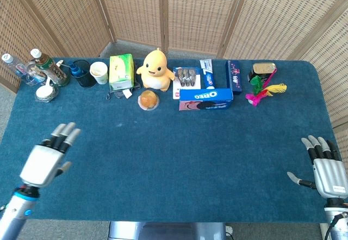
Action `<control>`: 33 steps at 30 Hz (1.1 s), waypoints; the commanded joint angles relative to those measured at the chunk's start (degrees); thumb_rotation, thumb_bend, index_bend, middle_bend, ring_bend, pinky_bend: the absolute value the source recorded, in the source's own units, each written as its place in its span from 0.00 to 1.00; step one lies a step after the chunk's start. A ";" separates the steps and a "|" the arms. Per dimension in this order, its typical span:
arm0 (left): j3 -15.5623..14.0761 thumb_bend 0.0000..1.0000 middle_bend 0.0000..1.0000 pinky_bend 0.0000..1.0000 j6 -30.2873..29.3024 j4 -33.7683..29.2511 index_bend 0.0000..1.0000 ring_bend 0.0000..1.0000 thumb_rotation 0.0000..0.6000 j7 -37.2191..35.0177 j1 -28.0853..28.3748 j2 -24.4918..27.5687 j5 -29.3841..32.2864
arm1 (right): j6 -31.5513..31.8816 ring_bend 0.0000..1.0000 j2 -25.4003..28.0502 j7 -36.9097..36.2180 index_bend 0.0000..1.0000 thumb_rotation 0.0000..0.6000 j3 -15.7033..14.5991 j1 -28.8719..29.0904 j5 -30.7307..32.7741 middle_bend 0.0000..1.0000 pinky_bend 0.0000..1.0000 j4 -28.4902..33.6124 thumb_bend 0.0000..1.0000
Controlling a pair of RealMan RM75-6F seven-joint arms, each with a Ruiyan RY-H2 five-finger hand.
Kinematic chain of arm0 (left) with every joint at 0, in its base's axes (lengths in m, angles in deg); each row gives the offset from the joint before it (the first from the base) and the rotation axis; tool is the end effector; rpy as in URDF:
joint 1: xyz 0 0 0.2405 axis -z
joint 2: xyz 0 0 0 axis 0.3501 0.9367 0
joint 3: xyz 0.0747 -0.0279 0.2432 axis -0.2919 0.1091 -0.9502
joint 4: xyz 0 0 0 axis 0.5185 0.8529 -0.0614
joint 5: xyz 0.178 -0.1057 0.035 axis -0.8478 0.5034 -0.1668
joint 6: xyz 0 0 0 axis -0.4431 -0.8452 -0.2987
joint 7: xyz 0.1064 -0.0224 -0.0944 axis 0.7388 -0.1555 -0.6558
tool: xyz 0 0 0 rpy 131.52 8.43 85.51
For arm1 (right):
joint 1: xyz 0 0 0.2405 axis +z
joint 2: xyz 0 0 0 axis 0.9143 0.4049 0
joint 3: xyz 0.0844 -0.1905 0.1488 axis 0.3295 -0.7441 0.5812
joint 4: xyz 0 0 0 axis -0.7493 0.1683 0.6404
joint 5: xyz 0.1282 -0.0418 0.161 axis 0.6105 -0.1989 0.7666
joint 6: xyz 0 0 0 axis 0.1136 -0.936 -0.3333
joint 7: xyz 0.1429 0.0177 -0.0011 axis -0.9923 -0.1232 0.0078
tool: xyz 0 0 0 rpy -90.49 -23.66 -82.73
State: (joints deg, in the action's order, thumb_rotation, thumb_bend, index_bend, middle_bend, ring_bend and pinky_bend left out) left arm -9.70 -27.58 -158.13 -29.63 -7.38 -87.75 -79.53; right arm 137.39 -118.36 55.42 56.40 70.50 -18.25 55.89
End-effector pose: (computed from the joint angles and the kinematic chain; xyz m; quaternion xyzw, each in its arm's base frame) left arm -0.2320 0.2043 0.1022 -0.7437 -0.1805 -0.3729 0.5247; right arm -0.3208 -0.1837 0.1615 0.5962 -0.3744 0.3272 0.6304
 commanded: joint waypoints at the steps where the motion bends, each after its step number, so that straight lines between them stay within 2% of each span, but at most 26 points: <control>1: -0.85 0.32 0.00 0.59 5.31 -2.35 0.00 0.00 1.00 4.98 4.31 -2.58 -4.33 | -0.01 0.00 0.11 -0.18 0.00 0.64 0.15 -0.03 0.30 0.00 0.04 -0.08 0.00; 3: -0.58 0.49 0.00 0.59 7.03 -2.46 0.00 0.00 1.00 6.37 6.02 -4.06 -5.71 | -0.04 0.00 0.21 -0.33 0.00 0.64 0.27 -0.08 0.67 0.00 0.04 -0.12 0.00; 5: -0.33 0.61 0.00 0.59 8.25 -2.40 0.00 0.00 1.00 7.70 6.96 -5.26 -6.00 | -0.13 0.00 0.28 -0.48 0.00 0.64 0.34 -0.08 0.87 0.00 0.04 -0.15 0.00; 8: -0.23 0.73 0.00 0.59 11.10 -2.50 0.00 0.00 1.00 10.08 8.70 -7.98 -6.26 | -0.28 0.00 0.37 -0.66 0.00 0.64 0.54 -0.05 1.34 0.00 0.04 -0.29 0.00; 12: -0.62 0.75 0.00 0.59 13.45 -1.99 0.00 0.00 1.00 12.06 10.62 -11.45 -7.61 | -0.43 0.00 0.41 -0.62 0.00 0.63 0.70 -0.02 1.80 0.00 0.04 -0.36 0.00; 15: -1.30 0.75 0.00 0.59 14.58 -0.96 0.00 0.00 1.00 10.70 12.73 -13.82 -10.02 | -0.48 0.00 0.48 -0.08 0.00 0.64 0.99 -0.13 2.81 0.00 0.04 -0.36 0.00; 26: -6.74 0.75 0.00 0.58 13.46 3.39 0.00 0.00 1.00 -6.52 20.72 -14.53 -20.15 | -2.41 0.00 1.19 1.23 0.00 0.63 2.19 -0.04 7.86 0.00 0.04 -0.01 0.00; 33: -7.74 0.75 0.00 0.57 8.18 9.94 0.00 0.04 1.00 -12.80 23.21 -16.09 -24.22 | -2.60 0.00 1.13 1.64 0.00 0.64 2.34 0.04 8.59 0.00 0.04 0.04 0.00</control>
State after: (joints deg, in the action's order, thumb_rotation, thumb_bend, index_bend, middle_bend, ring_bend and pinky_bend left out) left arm -16.98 -17.83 -149.95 -41.01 14.84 -103.15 -102.67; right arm 134.82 -117.22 57.03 58.72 70.53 -9.71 55.91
